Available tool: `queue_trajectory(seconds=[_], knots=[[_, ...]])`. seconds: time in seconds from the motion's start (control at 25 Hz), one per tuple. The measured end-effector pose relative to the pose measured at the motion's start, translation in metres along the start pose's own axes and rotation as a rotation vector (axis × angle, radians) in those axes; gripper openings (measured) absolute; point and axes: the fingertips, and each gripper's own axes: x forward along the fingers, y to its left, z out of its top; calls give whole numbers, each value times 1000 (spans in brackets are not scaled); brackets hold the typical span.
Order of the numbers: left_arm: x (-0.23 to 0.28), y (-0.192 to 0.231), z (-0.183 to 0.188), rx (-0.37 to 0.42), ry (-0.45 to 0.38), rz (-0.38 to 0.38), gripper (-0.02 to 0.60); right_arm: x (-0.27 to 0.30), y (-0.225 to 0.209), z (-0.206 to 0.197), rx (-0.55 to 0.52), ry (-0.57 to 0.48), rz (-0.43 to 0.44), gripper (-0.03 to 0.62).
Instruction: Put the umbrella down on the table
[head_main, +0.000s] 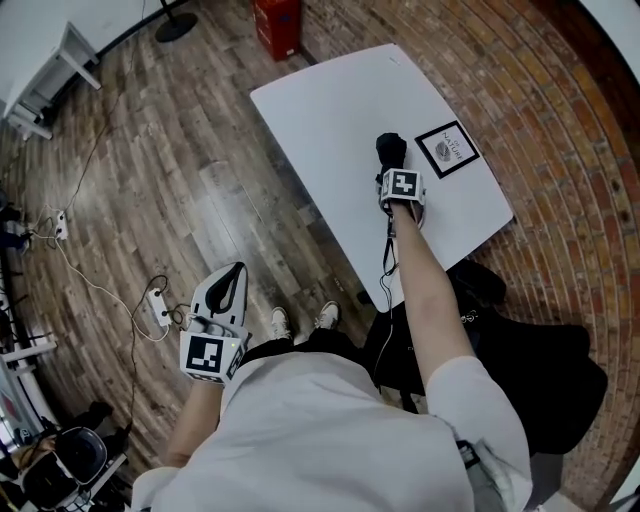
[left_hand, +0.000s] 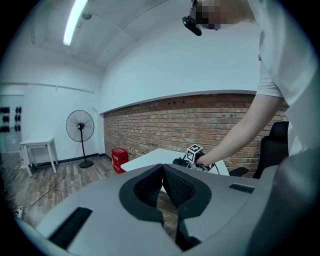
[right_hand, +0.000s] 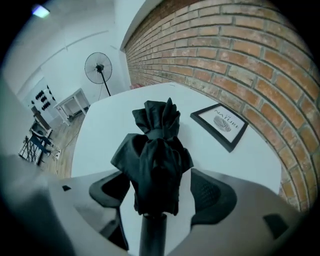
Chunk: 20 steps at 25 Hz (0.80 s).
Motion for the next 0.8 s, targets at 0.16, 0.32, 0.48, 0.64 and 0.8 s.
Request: queue_trajectory(seconds=[0.16, 0.32, 0.48, 0.64, 0.8], knots=[[0, 0, 4, -6, -29, -39, 23, -30, -14, -12, -7, 8, -74, 364], [-1, 2, 6, -13, -58, -66, 23, -49, -17, -14, 42, -78, -49, 364], [-2, 1, 8, -22, -87, -90, 23, -75, -21, -26, 9, -127, -42, 364], [-5, 1, 11, -22, -110, -124, 23, -111, -21, -38, 60, -221, -15, 225], [-6, 1, 12, -24, -125, -156, 23, -142, -20, -62, 171, -308, -20, 46]])
